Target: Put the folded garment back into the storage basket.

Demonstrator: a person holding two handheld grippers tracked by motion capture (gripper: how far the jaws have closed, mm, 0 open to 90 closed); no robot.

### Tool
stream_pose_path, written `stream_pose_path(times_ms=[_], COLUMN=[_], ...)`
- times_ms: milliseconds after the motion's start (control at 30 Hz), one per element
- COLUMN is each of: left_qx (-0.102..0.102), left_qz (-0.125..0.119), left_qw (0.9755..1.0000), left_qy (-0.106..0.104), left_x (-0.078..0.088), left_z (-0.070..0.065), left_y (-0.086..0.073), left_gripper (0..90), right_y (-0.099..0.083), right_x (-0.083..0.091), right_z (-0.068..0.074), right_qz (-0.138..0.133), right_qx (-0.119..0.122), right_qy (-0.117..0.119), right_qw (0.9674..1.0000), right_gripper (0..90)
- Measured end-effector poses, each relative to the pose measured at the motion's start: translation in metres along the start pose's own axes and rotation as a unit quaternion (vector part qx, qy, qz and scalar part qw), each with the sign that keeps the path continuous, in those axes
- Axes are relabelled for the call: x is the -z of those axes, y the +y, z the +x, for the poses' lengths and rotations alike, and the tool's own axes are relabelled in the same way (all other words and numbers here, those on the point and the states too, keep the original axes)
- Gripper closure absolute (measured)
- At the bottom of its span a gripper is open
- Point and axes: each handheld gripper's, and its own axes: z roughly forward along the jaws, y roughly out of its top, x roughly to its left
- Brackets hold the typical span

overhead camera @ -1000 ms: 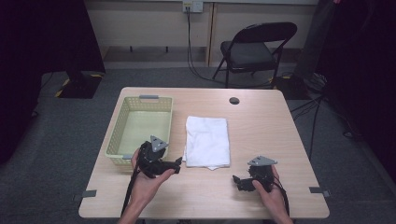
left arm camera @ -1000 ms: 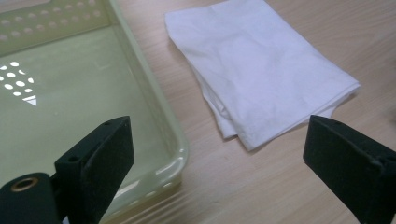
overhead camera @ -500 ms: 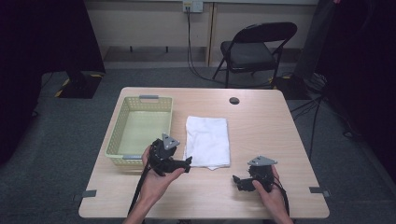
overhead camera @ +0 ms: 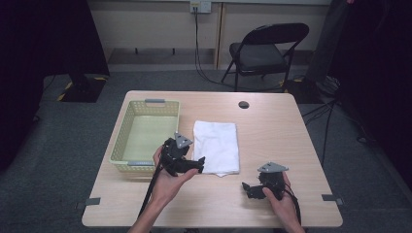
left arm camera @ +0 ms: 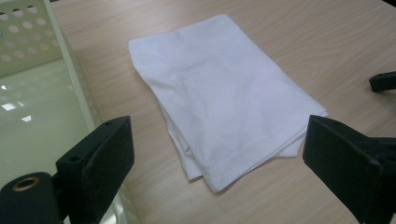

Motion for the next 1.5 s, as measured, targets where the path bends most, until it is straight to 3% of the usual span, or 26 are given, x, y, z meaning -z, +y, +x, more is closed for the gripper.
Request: stream_pose_path(times_ms=[200, 700, 1067, 1500], left_qx=[-0.013, -0.004, -0.009, -0.016], left_qz=[0.003, -0.005, 0.003, -0.010], left_qw=[0.9999, 1.0000, 0.9999, 0.9998], left_qy=[0.006, 0.004, -0.004, -0.009], left_x=[-0.005, -0.016, -0.030, -0.045], left_z=[-0.007, -0.008, -0.009, -0.013], left_y=[0.006, 0.026, 0.031, 0.043], left_gripper=[8.3, 8.4, 7.9, 8.1], right_y=[0.000, 0.000, 0.000, 0.000], right_x=[0.000, 0.000, 0.000, 0.000], right_z=[0.000, 0.000, 0.000, 0.000], right_qz=[0.000, 0.000, 0.000, 0.000], right_qx=[0.000, 0.000, 0.000, 0.000], right_qy=[0.000, 0.000, 0.000, 0.000], right_qw=[1.0000, 1.0000, 1.0000, 1.0000], right_gripper=[0.0, 0.0, 0.0, 0.0])
